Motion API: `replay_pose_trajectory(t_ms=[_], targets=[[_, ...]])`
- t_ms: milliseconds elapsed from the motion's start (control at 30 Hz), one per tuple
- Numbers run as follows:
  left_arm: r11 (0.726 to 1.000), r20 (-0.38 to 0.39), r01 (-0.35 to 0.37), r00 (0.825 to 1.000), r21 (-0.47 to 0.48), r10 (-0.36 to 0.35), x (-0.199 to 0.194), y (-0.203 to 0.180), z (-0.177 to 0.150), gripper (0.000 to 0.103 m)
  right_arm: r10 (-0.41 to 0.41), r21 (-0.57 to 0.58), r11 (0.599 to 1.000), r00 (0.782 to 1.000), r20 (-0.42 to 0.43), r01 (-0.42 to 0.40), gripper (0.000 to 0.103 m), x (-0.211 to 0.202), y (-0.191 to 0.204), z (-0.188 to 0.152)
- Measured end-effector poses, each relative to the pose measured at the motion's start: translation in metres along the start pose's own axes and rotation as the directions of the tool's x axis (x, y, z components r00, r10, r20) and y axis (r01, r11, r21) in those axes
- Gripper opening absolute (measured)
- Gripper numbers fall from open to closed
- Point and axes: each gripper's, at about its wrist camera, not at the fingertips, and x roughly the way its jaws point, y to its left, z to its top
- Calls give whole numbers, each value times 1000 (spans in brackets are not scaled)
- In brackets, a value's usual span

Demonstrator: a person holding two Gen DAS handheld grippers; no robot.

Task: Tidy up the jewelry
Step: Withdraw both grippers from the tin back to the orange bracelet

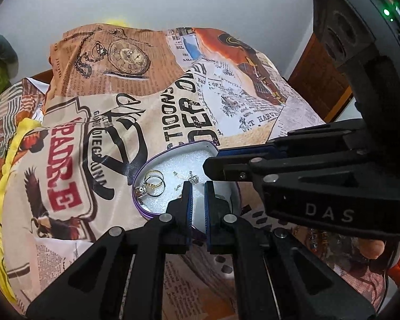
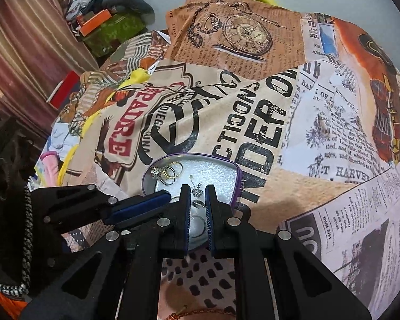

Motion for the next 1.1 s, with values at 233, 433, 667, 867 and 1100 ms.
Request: replay_pose_trajectory(t_ms=[233, 433, 667, 867, 1100], targets=[[1000, 23, -18, 1000, -4, 18, -20, -1, 1, 12, -24, 9, 1000, 999, 32, 24, 16, -16, 2, -3], [999, 58, -38, 998, -15, 39, -49, -3, 2, 12, -59, 8, 998, 994, 89, 59, 16, -46, 6, -11], [999, 82, -53, 995, 4, 53, -79, -17, -4, 15, -106, 9, 994, 983, 149, 106, 16, -82, 7, -29], [998, 81, -47, 996, 37, 44, -92, -37, -13, 15, -135, 16, 991, 977, 163, 134, 17, -98, 4, -47], [999, 14, -13, 1000, 45, 13, -76, -55, -28, 15, -151, 45, 988, 978, 144, 145, 17, -101, -10, -72]])
